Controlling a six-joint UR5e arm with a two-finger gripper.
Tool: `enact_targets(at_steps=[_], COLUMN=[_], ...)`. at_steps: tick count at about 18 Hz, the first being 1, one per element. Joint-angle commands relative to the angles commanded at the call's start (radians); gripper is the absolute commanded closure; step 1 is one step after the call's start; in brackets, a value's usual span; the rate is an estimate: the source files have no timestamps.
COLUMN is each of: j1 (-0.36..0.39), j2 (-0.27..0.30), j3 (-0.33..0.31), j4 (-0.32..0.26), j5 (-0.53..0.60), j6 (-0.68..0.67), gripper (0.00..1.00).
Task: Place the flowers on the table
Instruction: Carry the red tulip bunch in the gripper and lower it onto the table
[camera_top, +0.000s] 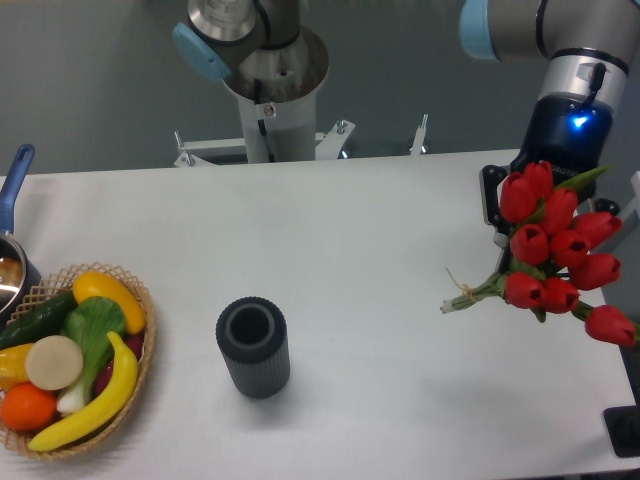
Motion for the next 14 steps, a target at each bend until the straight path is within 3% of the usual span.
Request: enact_targets(at_steps=[5,8,12,14], j1=[-0.026,-0.041,-0.144,-0.208], j2=[0.009,0.047,0.040,0.000], j3=[-0.005,-0.038,-0.067,-0.060], j4=[-0.003,-0.006,-0.005,-0.003], j5=[0.210,0.362,0.610,0.724], j6=[-0.003,-0.002,0.002,0.005], gripper=[0.59,0.59,0.59,0.59])
